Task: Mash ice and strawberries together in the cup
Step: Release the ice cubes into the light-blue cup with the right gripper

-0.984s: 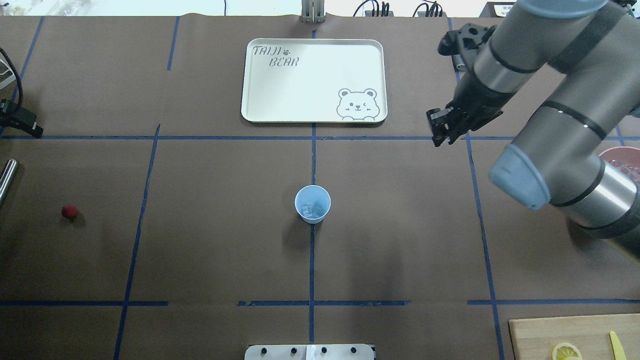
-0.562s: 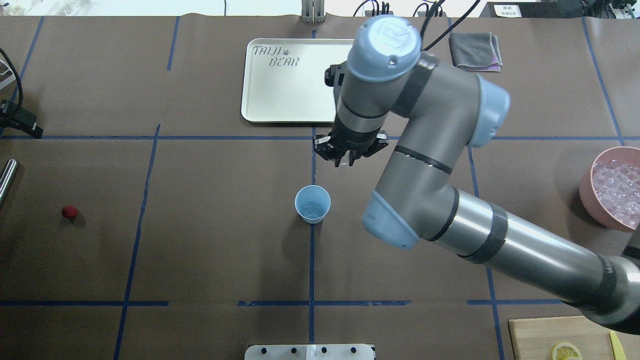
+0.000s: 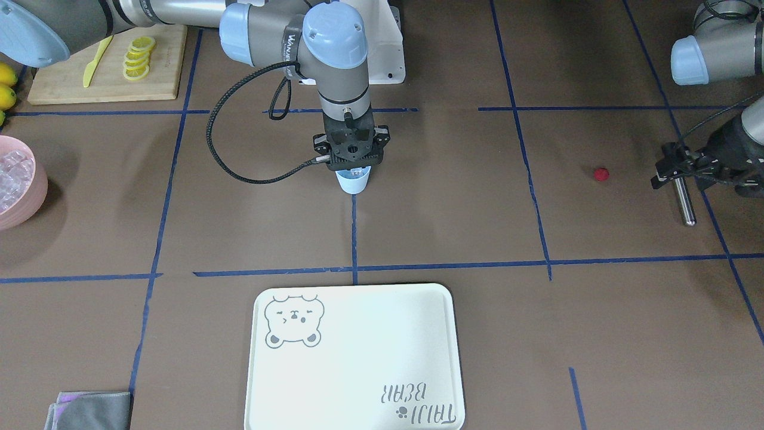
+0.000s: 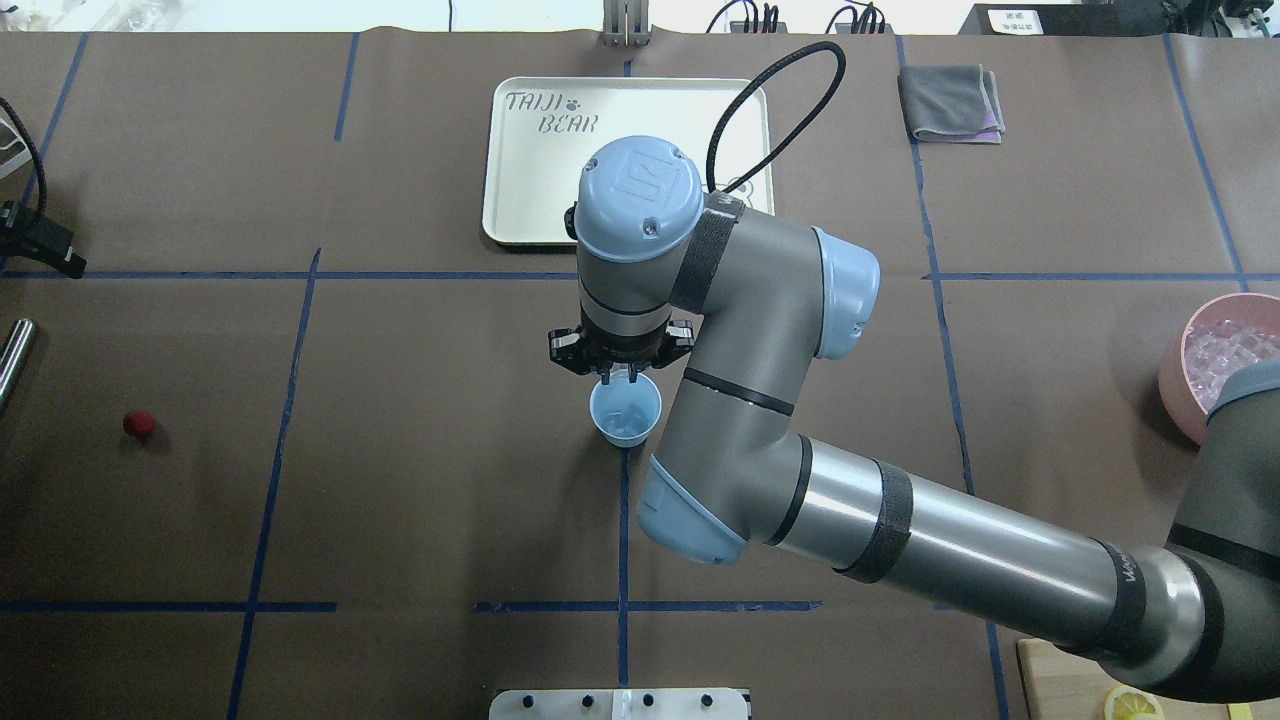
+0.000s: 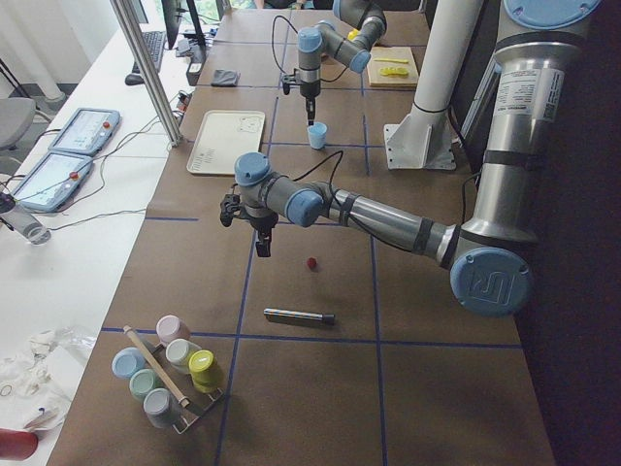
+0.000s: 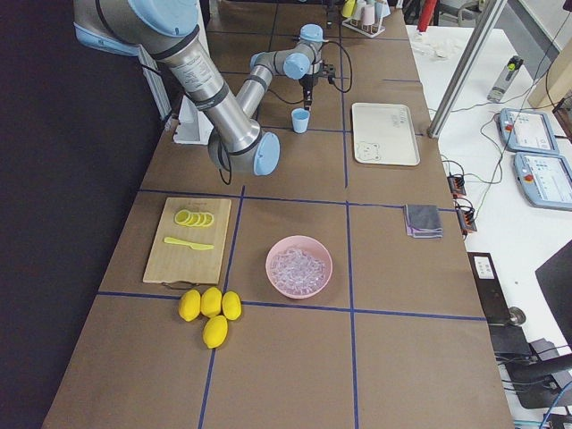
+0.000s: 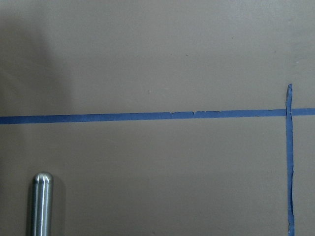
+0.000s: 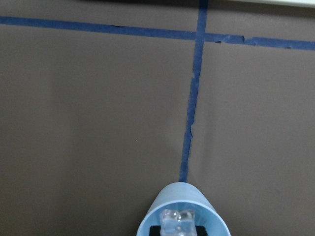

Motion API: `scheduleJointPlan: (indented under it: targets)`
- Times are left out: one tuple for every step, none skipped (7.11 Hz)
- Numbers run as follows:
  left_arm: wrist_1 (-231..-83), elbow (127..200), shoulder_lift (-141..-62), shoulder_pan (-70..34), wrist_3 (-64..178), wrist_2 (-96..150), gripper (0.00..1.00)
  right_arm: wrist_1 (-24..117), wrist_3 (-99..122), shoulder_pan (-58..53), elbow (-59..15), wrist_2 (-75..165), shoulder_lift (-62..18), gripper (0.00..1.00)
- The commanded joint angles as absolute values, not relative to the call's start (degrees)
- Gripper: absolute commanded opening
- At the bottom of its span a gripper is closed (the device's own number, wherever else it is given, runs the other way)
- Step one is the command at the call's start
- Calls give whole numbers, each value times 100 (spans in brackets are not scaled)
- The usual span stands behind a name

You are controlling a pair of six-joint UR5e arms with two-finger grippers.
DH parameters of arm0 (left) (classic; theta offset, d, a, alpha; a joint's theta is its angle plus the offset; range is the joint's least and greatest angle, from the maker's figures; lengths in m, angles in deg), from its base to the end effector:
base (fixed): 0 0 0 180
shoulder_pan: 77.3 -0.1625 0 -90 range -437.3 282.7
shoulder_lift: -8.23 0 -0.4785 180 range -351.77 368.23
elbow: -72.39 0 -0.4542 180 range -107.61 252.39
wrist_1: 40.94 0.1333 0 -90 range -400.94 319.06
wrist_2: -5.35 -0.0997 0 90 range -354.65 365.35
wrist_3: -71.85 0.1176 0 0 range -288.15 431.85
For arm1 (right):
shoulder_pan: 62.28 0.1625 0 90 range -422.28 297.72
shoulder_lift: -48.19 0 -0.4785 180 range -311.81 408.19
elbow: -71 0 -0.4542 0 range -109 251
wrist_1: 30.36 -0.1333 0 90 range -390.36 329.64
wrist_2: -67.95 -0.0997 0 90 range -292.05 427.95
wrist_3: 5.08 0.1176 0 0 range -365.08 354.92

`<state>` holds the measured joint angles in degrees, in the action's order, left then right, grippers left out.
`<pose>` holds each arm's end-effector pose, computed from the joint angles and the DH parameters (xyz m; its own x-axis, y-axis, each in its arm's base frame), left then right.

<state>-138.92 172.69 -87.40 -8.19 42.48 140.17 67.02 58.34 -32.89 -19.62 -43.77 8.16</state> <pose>0.1699 -0.5866 0.5499 0.6486 0.0341 -0.7603 -0.0090 0.9993 0.0372 -0.6549 -0.4719 0.1307 0.6731 -0.0979 0.7330 0.0739 0.9951 0.0651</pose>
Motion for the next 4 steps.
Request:
scheduleJointPlan:
  targets:
    - [-13894, 17276, -8740, -822, 4241, 14017, 100, 7035, 5847, -3328, -2014, -4394, 829, 1]
    - [-13894, 17276, -8740, -813, 4241, 14017, 100, 7036, 5847, -3337, -2005, -4394, 820, 2]
    - [-13894, 17276, -8740, -813, 4241, 14017, 100, 7036, 5838, -3337, -2005, -4394, 829, 5]
    - [-13894, 17285, -8740, -822, 4241, 14017, 100, 7027, 5847, -3346, -2005, -4411, 838, 30]
